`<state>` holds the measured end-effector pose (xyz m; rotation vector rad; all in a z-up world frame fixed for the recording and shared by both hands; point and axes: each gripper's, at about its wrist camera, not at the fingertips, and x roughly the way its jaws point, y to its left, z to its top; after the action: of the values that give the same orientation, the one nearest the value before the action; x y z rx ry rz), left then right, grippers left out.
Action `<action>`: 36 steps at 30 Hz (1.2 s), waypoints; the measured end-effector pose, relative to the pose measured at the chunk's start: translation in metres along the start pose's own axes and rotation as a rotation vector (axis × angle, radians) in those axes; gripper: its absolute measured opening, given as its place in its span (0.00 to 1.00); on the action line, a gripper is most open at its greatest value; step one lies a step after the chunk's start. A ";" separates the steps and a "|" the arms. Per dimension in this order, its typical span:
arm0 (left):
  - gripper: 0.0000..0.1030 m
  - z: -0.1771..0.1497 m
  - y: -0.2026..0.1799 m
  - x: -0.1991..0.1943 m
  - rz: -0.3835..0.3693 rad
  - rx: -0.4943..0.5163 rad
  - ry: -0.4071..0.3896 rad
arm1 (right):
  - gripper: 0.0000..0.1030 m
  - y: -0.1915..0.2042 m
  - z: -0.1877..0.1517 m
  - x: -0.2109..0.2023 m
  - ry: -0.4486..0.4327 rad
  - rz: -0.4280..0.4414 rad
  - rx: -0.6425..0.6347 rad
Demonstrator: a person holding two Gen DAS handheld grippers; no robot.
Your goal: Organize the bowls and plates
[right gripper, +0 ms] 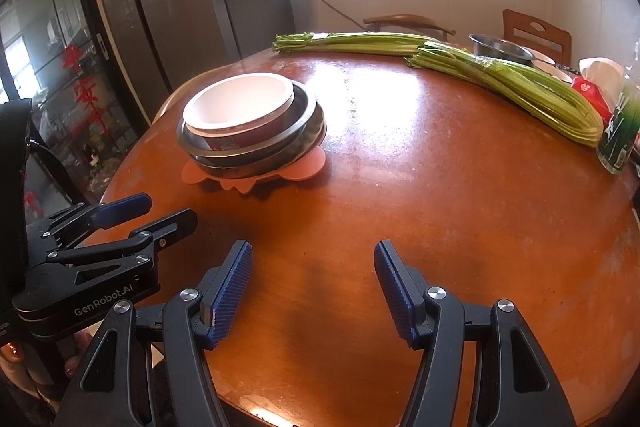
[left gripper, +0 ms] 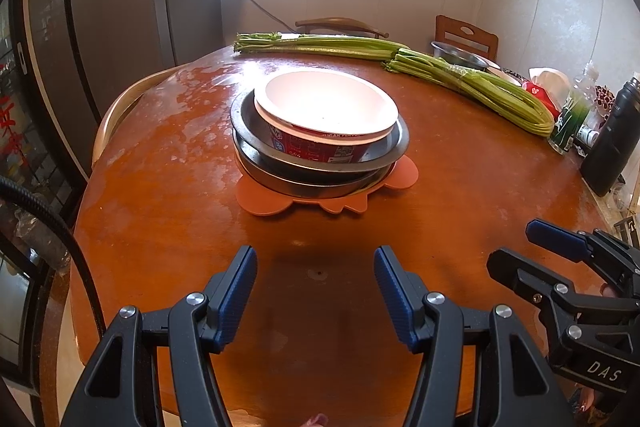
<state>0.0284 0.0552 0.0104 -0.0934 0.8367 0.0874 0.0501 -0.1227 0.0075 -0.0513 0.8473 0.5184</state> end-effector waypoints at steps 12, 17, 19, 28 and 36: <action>0.59 -0.001 0.001 0.004 0.008 0.002 0.009 | 0.63 -0.002 -0.001 0.002 0.006 -0.005 0.009; 0.59 0.000 0.002 0.007 0.010 0.003 0.010 | 0.63 -0.003 -0.002 0.002 0.007 -0.008 0.015; 0.59 0.000 0.001 0.007 0.011 0.004 0.012 | 0.63 -0.004 -0.002 0.002 0.008 -0.009 0.015; 0.59 -0.001 0.001 0.008 0.016 0.002 0.015 | 0.63 -0.008 -0.001 0.004 0.012 -0.016 0.023; 0.59 0.001 0.004 0.009 0.028 -0.002 0.012 | 0.63 -0.011 -0.001 0.004 0.014 -0.020 0.029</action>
<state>0.0347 0.0592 0.0042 -0.0837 0.8502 0.1143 0.0567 -0.1312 0.0022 -0.0368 0.8675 0.4870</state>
